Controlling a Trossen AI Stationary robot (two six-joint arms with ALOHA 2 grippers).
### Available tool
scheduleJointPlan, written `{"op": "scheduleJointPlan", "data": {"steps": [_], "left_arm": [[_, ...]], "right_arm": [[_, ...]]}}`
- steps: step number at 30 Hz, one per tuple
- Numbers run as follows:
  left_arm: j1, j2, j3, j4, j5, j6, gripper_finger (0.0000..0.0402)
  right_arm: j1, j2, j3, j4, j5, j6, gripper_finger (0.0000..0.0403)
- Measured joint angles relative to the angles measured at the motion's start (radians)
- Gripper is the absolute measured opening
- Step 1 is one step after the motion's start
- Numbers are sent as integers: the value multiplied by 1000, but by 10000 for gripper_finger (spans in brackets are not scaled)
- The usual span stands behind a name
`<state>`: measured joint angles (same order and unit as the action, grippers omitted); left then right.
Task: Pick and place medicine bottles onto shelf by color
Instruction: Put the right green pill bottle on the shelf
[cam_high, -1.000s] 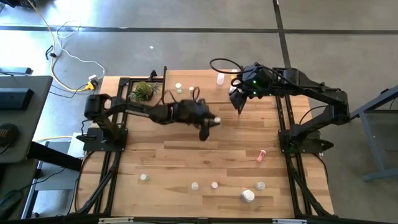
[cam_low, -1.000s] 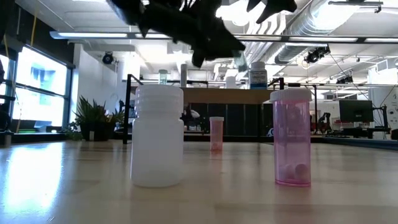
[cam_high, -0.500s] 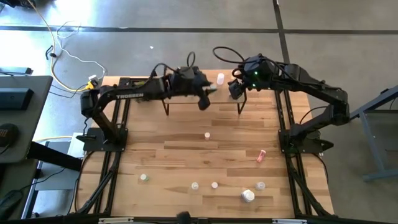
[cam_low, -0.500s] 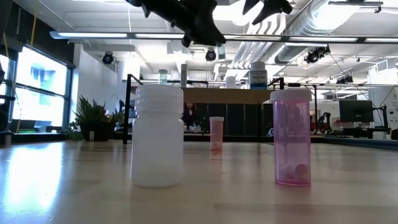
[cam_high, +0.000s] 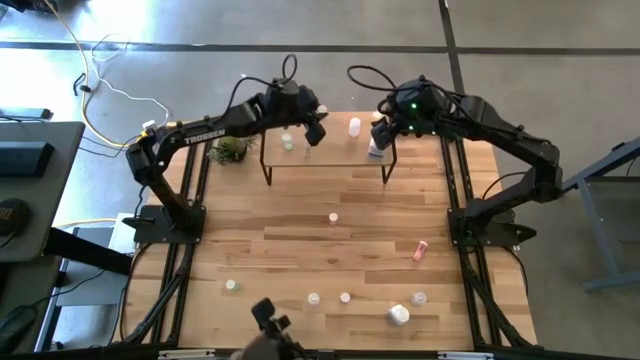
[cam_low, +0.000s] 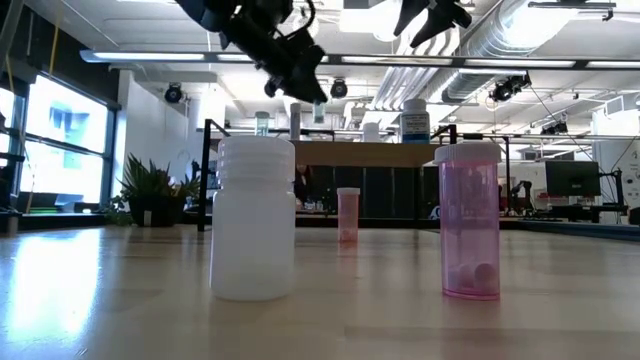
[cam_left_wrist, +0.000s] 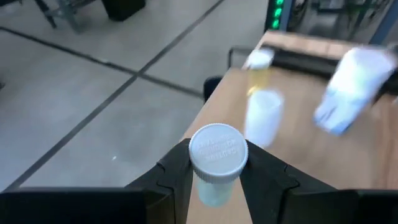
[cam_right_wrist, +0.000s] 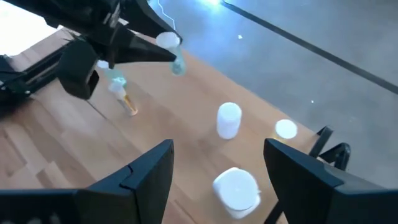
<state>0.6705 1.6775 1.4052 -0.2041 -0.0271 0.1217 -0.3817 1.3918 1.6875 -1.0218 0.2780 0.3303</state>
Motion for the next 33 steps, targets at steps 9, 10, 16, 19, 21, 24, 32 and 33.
{"op": "scheduleJointPlan", "data": {"steps": [9,10,16,19,21,24,32,33], "left_arm": [[71,0,0,-140,23,99,108],[81,0,0,-155,24,94,108],[127,-9,0,-213,48,67,108],[143,-15,-1,-244,55,57,108],[148,-19,-1,-259,53,56,108],[155,-26,-1,-283,50,67,108],[192,-89,-12,-328,73,74,108],[202,-109,-34,-319,92,72,108]], "right_arm": [[-48,0,0,0,0,-75,240],[-51,0,0,0,0,-81,240],[-70,0,0,0,-1,-96,240],[-79,0,0,0,0,-96,240],[-85,0,0,1,0,-96,240],[-90,0,0,5,0,-85,240],[-90,0,0,37,0,-78,240],[-90,0,0,42,0,-78,240]]}}
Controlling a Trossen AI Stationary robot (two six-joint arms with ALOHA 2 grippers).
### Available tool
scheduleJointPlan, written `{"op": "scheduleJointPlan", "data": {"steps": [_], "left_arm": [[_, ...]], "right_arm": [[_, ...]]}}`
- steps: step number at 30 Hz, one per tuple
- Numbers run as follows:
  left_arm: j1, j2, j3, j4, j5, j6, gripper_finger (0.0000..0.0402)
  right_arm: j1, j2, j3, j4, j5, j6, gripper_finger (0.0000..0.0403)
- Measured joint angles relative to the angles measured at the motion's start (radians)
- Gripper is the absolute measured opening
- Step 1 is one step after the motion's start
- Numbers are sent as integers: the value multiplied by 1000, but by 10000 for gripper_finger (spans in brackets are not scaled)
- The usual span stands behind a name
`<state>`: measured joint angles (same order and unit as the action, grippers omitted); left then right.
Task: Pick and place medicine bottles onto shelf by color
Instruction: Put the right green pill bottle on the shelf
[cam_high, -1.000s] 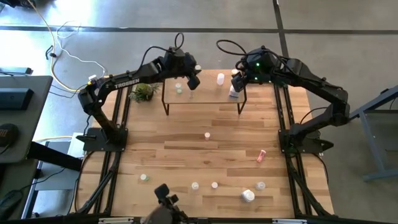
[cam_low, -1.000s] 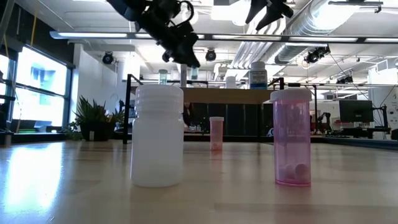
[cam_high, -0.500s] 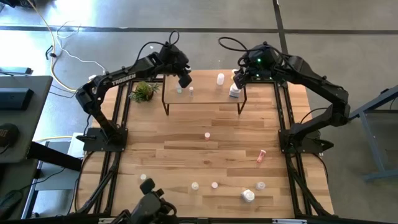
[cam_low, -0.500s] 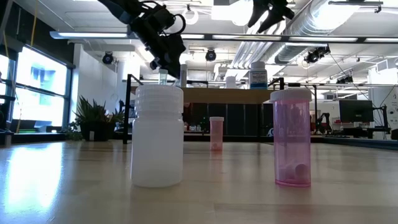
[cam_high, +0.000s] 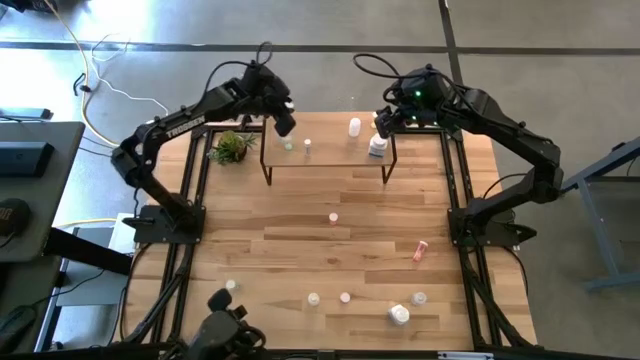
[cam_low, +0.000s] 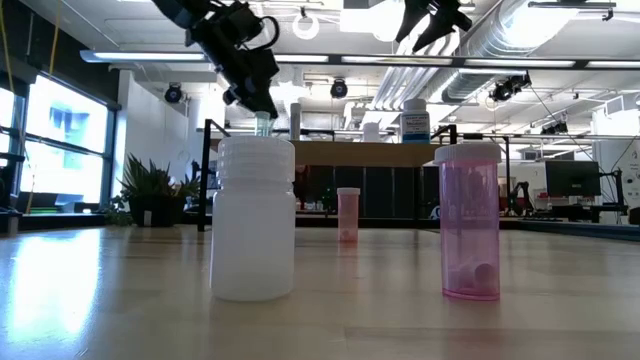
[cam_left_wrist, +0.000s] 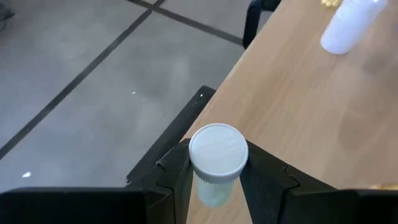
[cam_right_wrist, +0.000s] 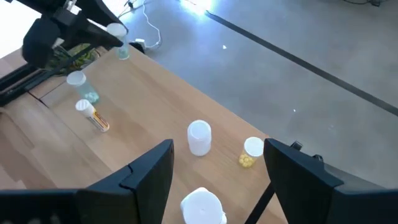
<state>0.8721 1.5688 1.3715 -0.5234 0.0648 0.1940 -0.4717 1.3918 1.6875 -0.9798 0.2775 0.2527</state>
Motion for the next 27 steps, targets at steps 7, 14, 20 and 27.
{"op": "scheduleJointPlan", "data": {"steps": [7,14,20,27], "left_arm": [[31,-161,-197,234,36,-64,108],[23,-211,-297,307,32,-87,108],[23,-209,-386,384,14,-94,108],[23,-209,-399,396,-2,-70,108]], "right_arm": [[0,0,0,8,0,0,240],[0,0,0,19,0,11,240],[0,0,0,19,0,12,240],[1,0,0,19,0,12,240]]}}
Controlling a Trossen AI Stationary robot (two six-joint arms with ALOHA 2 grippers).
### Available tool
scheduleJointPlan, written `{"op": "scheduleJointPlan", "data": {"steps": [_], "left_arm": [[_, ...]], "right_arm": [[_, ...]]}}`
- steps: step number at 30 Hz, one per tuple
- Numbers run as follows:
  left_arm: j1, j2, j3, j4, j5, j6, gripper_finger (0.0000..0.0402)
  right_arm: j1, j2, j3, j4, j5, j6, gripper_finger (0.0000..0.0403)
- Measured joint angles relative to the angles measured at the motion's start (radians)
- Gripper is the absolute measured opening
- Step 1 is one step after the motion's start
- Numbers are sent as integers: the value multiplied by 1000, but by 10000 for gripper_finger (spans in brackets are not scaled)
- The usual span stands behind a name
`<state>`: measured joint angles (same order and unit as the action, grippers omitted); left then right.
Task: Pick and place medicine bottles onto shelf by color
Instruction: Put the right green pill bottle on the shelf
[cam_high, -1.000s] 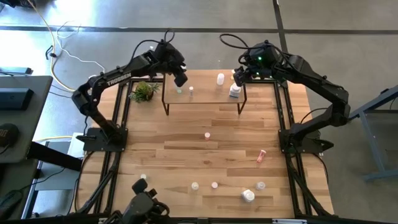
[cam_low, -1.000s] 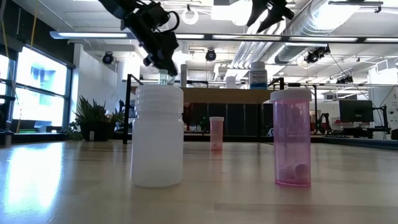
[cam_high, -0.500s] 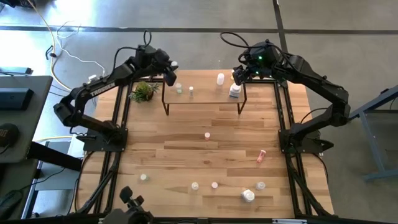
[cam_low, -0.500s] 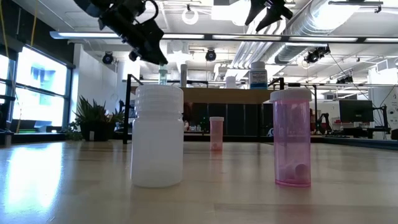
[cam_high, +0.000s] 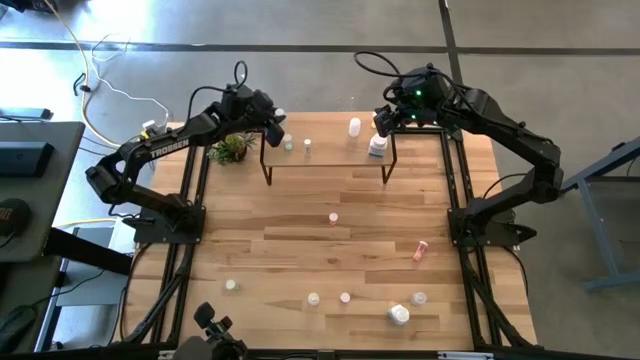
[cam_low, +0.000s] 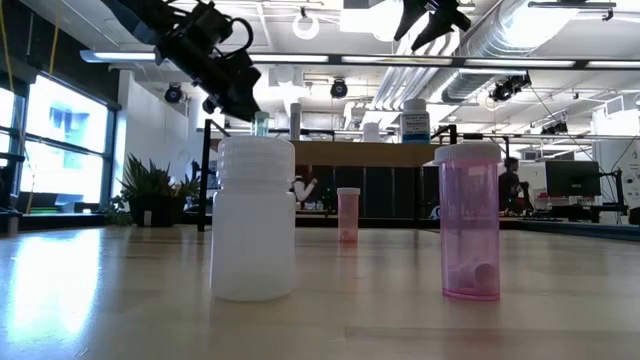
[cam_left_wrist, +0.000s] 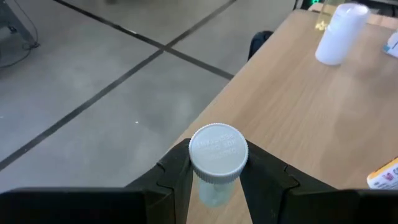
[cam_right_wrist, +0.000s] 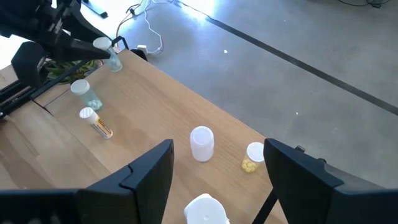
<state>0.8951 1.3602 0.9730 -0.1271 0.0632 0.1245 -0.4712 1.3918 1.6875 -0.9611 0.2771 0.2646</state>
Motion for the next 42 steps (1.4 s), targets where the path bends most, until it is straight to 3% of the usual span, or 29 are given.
{"op": "scheduleJointPlan", "data": {"steps": [24,42], "left_arm": [[-17,41,0,-32,-46,18,100],[-17,41,0,-41,-102,18,127]], "right_arm": [[0,0,0,-1,-5,7,240],[1,0,0,-2,-19,6,240]]}}
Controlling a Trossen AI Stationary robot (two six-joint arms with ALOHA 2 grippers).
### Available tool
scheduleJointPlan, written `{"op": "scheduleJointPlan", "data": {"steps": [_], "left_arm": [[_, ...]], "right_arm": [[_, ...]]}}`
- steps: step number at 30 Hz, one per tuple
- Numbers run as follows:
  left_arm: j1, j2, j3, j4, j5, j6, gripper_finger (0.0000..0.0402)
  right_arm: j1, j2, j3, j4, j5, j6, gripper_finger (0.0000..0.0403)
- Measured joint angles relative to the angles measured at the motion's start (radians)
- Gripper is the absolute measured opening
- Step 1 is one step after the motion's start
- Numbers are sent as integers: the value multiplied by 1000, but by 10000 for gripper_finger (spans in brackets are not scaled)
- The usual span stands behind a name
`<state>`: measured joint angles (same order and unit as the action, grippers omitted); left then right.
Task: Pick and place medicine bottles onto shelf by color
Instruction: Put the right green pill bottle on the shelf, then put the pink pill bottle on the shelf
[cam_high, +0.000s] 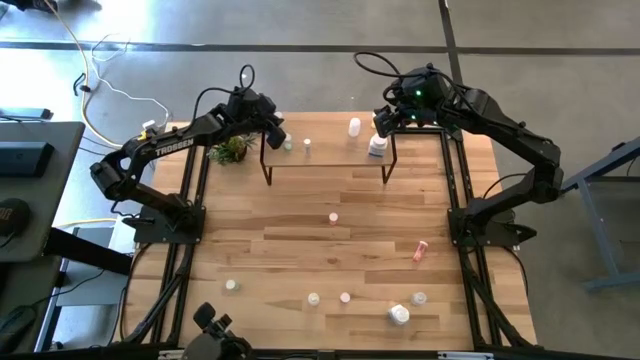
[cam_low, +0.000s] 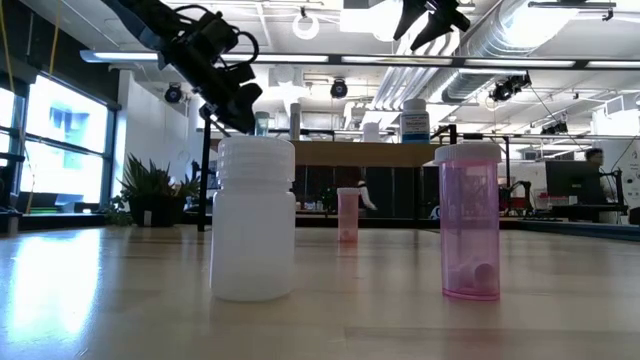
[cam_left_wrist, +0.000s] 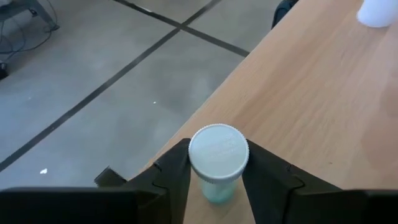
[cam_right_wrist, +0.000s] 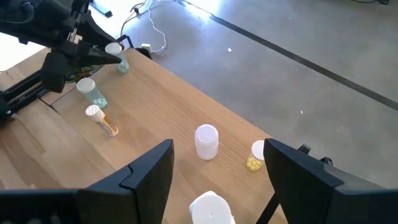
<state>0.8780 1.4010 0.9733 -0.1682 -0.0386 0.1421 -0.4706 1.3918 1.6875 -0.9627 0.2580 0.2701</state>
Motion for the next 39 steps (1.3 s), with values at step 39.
{"op": "scheduleJointPlan", "data": {"steps": [39], "left_arm": [[-86,-313,1,-79,15,-186,219]], "right_arm": [[22,0,0,-162,-218,54,240]]}}
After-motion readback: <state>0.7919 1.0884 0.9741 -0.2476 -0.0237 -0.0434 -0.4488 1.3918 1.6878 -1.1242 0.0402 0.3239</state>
